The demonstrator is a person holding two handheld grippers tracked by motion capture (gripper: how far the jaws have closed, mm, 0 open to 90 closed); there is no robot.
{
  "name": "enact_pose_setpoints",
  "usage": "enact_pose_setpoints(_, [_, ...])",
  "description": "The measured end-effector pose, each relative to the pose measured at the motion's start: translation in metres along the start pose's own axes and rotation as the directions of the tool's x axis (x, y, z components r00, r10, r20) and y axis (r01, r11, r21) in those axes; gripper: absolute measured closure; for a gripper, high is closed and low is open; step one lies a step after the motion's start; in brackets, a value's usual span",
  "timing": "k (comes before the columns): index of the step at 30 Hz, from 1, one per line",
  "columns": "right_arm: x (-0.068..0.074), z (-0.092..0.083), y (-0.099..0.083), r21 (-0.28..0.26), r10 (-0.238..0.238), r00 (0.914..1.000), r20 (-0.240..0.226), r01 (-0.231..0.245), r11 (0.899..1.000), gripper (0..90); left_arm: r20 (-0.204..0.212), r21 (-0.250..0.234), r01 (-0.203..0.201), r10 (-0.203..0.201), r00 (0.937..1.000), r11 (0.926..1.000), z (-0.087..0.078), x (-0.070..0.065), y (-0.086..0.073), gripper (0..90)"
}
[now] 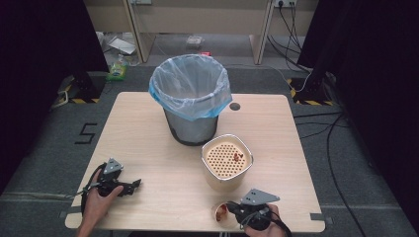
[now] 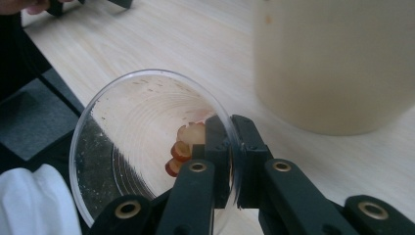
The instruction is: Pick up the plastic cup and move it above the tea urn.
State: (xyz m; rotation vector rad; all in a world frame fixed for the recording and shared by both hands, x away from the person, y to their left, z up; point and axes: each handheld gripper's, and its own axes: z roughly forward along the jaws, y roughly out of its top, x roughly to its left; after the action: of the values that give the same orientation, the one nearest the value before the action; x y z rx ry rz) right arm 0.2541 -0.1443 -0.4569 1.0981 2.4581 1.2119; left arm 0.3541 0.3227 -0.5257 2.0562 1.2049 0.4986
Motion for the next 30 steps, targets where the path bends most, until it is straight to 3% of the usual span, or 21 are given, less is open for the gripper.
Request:
enact_pose_setpoints(9, [-0.028, -0.023, -0.007, -0.025, 0.033, 0.9953, 0.091, -0.031, 0.999, 87.2, 0.000, 0.000, 0.000, 0.000, 1.0000, 1.0000, 0.000, 0.000, 0.000, 0.0])
enact_pose_setpoints(15, [-0.048, -0.035, -0.010, -0.023, 0.038, 0.9814, 0.188, -0.035, 0.999, 87.2, 0.000, 0.000, 0.000, 0.000, 1.0000, 1.0000, 0.000, 0.000, 0.000, 0.0])
enact_pose_setpoints(17, [-0.056, -0.037, -0.009, -0.020, 0.036, 0.9730, 0.228, -0.032, 0.999, 87.2, 0.000, 0.000, 0.000, 0.000, 1.0000, 1.0000, 0.000, 0.000, 0.000, 0.0])
enact_pose_setpoints(18, [-0.064, -0.039, -0.007, -0.023, 0.038, 0.9629, 0.267, -0.033, 0.999, 87.2, 0.000, 0.000, 0.000, 0.000, 1.0000, 1.0000, 0.000, 0.000, 0.000, 0.0])
enact_pose_setpoints(21, [-0.071, -0.038, -0.004, -0.019, 0.034, 0.9531, 0.301, -0.030, 0.999, 87.2, 0.000, 0.000, 0.000, 0.000, 1.0000, 1.0000, 0.000, 0.000, 0.000, 0.0])
enact_pose_setpoints(22, [-0.082, -0.037, -0.002, -0.020, 0.038, 0.9434, 0.329, -0.033, 0.999, 87.2, 0.000, 0.000, 0.000, 0.000, 1.0000, 1.0000, 0.000, 0.000, 0.000, 0.0])
enact_pose_setpoints(23, [-0.082, -0.037, -0.002, -0.020, 0.038, 0.9434, 0.329, -0.033, 0.999, 87.2, 0.000, 0.000, 0.000, 0.000, 1.0000, 1.0000, 0.000, 0.000, 0.000, 0.0])
enact_pose_setpoints(24, [-0.085, -0.037, 0.000, -0.022, 0.042, 0.9400, 0.339, -0.036, 0.999, 87.3, 0.000, 0.000, 0.000, 0.000, 1.0000, 1.0000, 0.000, 0.000, 0.000, 0.0])
enact_pose_setpoints(25, [-0.095, -0.036, 0.004, -0.036, 0.045, 0.9311, 0.362, -0.035, 0.999, 87.3, 0.000, 0.000, 0.000, 0.000, 1.0000, 1.0000, 0.000, 0.000, 0.000, 0.0])
enact_pose_setpoints(30, [-0.108, -0.035, 0.016, -0.058, 0.048, 0.9186, 0.392, -0.028, 0.998, 87.3, 0.000, 0.000, 0.000, 0.000, 1.0000, 1.0000, 0.000, 0.000, 0.000, 0.0])
